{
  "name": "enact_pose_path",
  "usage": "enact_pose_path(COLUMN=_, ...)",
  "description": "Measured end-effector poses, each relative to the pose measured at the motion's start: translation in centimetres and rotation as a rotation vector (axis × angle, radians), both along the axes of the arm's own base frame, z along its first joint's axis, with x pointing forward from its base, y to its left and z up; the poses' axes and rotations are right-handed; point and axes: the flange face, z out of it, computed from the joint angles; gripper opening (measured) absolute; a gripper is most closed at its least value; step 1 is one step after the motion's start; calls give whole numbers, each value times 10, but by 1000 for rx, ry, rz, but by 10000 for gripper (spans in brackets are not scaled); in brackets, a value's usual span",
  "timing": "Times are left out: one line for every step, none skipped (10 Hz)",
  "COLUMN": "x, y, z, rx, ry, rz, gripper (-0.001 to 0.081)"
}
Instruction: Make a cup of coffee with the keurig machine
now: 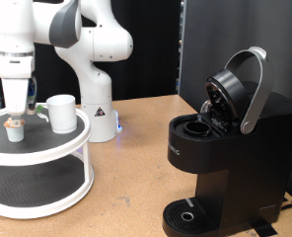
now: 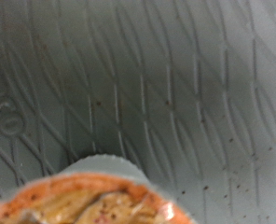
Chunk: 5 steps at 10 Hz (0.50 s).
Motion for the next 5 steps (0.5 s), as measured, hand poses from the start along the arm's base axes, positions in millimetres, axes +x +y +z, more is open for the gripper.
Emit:
enact_pose_path(x=-1, y=-2, z=-3, rx=-4, ry=-2, rz=-1, gripper=808)
enact_pose_path(x=-1, y=-3, z=-5, rx=-8, ry=-9, rz=-2, gripper=808)
enact_pose_path(x=-1, y=-3, z=-8, rx=-11, ry=-16, rz=-4, gripper=808)
enact_pose_path(x=-1, y=-4, z=-11, rx=-15, ry=-22, rz=-7, gripper=808)
enact_pose_path(x=0, y=-4, z=-15, rx=-16, ry=-23, rz=-10, gripper=808)
